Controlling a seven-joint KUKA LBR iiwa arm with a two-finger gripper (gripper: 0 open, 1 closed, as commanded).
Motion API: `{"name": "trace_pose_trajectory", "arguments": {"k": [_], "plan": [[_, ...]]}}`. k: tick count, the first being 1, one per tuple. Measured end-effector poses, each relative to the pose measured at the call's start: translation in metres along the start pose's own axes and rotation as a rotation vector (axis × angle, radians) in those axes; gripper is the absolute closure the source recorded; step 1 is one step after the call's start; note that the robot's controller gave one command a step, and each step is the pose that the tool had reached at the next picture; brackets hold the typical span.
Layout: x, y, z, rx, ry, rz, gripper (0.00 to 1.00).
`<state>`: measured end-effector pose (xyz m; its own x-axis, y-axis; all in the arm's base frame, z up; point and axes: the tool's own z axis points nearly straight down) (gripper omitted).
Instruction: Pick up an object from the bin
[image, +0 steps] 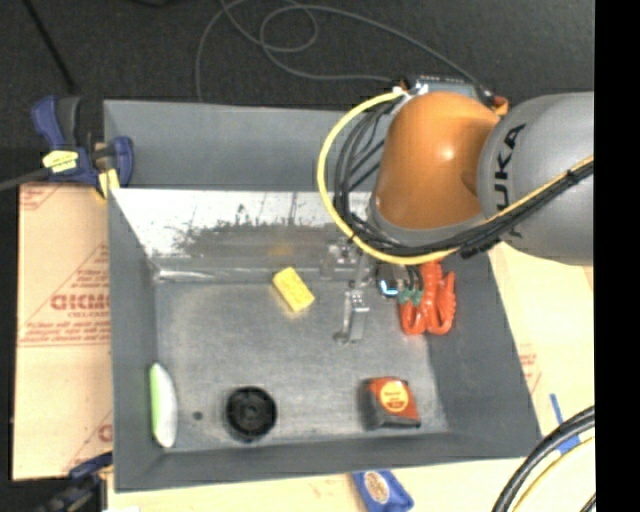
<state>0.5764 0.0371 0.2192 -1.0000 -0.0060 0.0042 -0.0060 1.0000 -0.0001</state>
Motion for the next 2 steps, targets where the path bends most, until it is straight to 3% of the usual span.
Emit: {"name": "trace_pose_trajectory", "arguments": {"k": [1,2], "plan": [[-0.001,0.0,-0.005,-0.001,-0.008,0.001,0.0],[0.017,0.017,0.05,-0.002,-0.013,-0.001,0.0]]}}
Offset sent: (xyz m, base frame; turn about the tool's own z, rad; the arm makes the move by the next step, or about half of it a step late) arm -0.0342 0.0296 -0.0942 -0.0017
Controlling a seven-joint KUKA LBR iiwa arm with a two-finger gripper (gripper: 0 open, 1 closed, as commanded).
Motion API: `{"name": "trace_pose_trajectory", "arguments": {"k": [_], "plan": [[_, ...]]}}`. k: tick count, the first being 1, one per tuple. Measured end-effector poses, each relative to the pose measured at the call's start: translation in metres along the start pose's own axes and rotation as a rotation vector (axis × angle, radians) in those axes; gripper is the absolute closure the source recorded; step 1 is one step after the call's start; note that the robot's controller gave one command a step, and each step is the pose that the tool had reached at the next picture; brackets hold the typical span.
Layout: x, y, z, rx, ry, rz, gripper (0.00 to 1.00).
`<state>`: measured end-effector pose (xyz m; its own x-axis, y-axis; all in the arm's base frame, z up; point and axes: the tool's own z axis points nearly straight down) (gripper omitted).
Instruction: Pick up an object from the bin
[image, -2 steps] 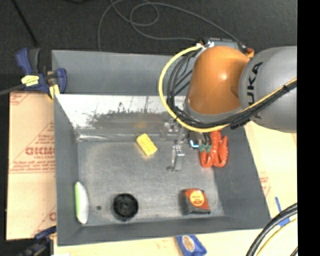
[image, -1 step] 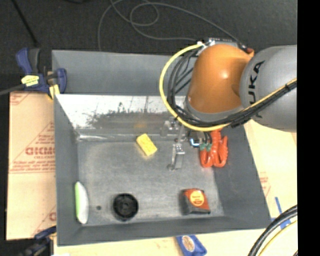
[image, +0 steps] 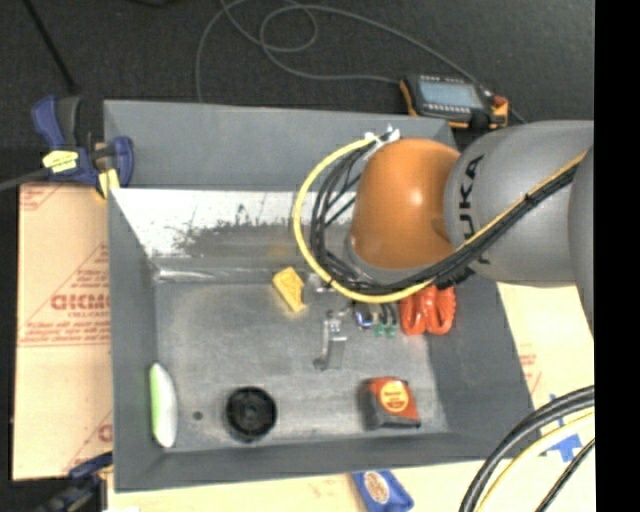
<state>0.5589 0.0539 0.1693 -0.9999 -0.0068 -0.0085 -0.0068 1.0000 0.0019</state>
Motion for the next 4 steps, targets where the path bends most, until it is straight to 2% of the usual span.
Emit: {"name": "trace_pose_trajectory", "arguments": {"k": [1,2,3,4], "plan": [[0.011,0.042,0.015,0.003,0.015,0.037,0.0],[0.052,0.044,0.038,-0.001,-0.002,0.044,0.0],[0.057,0.066,0.075,0.003,0.008,-0.103,0.0],[0.065,0.084,0.096,0.002,0.002,-0.083,1.0]]}}
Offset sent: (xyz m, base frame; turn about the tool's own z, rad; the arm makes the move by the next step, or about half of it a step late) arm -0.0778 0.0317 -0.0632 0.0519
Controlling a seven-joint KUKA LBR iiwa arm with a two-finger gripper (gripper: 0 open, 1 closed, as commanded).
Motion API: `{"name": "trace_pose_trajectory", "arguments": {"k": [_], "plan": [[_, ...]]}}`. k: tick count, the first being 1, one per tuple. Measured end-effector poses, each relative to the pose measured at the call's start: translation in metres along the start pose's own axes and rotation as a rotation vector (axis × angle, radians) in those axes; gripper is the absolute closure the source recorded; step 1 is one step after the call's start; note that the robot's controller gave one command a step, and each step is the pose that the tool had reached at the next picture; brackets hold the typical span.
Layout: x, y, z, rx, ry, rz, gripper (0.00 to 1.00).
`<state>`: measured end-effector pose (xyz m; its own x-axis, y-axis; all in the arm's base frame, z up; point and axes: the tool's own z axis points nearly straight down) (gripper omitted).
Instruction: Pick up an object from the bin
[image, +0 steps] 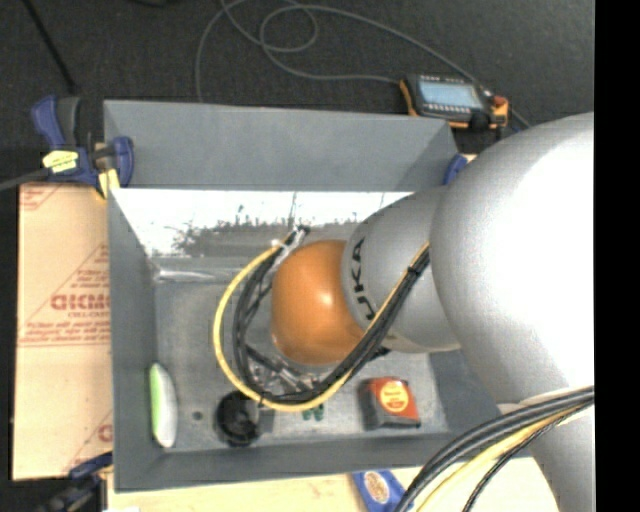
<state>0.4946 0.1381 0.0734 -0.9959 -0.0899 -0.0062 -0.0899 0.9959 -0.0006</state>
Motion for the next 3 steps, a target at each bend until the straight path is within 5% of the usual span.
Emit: {"name": "trace_pose_trajectory", "arguments": {"k": [1,2,3], "plan": [[0.0,0.0,0.0,0.0,0.0,0.0,1.0],[-0.026,-0.011,-0.04,0.0,0.006,0.017,1.0],[-0.03,0.005,-0.054,-0.001,0.001,0.036,1.0]]}}
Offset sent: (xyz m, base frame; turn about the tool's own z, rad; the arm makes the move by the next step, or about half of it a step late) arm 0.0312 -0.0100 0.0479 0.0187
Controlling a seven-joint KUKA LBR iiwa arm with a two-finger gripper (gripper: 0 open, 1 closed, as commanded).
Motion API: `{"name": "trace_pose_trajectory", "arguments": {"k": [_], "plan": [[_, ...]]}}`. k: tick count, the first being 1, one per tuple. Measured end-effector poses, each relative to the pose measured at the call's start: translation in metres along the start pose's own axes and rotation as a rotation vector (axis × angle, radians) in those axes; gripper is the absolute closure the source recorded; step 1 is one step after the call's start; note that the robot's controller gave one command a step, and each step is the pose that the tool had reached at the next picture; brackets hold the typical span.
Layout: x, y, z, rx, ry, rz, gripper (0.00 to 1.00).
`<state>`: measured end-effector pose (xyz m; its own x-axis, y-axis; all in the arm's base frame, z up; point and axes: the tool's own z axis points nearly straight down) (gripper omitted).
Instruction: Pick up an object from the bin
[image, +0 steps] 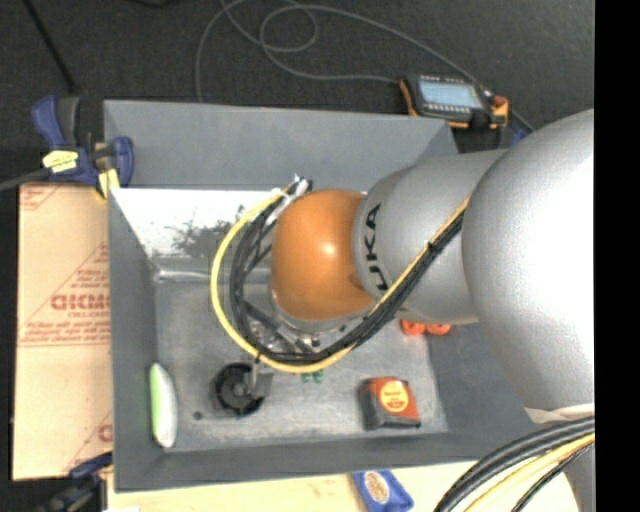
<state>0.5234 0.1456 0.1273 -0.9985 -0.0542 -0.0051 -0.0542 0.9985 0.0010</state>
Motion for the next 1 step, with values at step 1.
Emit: {"name": "trace_pose_trajectory", "arguments": {"k": [1], "plan": [[0.0002,-0.0083,-0.0448,0.002,0.011,-0.013,1.0]]}}
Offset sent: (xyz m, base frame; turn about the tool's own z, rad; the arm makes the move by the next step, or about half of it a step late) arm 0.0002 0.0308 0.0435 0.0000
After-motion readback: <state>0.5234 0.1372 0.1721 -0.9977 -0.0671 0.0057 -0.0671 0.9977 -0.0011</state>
